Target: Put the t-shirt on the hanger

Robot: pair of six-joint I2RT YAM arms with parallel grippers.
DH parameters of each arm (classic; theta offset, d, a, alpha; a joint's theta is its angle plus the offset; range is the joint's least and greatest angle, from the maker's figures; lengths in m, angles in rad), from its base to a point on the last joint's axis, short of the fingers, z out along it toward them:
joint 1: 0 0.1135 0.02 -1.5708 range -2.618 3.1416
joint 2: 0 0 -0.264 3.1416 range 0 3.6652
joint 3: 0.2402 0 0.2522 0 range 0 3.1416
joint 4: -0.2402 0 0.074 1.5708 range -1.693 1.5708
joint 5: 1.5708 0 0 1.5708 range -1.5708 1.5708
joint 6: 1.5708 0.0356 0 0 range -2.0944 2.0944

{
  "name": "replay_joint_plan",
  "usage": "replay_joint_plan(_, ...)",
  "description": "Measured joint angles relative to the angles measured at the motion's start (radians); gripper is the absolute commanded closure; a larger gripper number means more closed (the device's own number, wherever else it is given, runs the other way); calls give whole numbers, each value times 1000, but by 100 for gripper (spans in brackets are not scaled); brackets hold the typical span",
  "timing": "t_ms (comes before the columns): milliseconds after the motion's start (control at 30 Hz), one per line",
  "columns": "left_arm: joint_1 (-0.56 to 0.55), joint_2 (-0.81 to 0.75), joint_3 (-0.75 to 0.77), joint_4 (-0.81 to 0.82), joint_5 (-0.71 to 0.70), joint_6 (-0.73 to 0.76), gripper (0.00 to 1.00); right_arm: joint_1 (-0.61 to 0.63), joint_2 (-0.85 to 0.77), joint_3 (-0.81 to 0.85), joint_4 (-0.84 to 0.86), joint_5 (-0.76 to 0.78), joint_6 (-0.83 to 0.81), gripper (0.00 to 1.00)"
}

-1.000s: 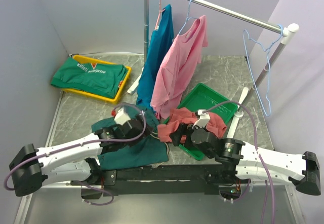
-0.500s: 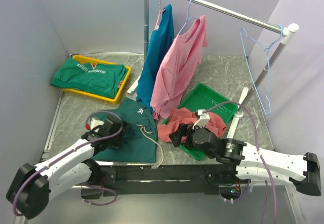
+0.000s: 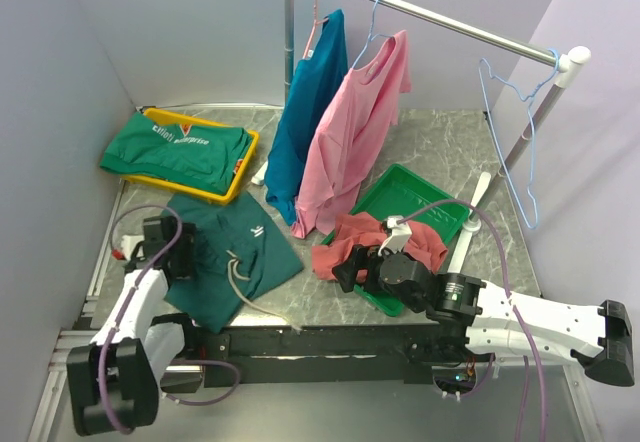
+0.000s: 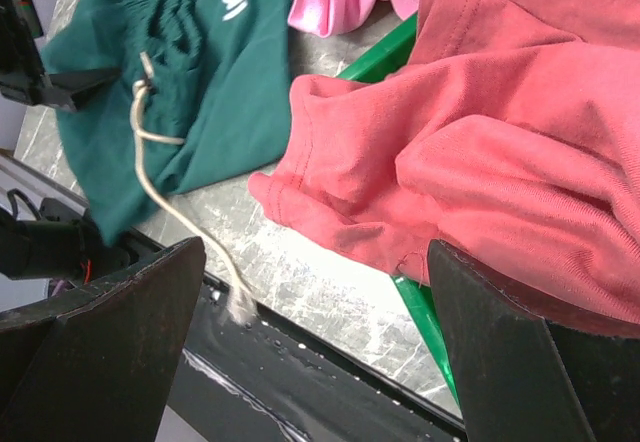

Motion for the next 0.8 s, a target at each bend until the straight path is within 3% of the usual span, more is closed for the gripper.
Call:
replay_joint_plan(200,186,-22,8,-43,13,77,4,0,0,0,3,-10,-13,0)
replay_joint_plan(800,469,165,132,-66,-82,94,4,0,48,6,12,-69,-65,0)
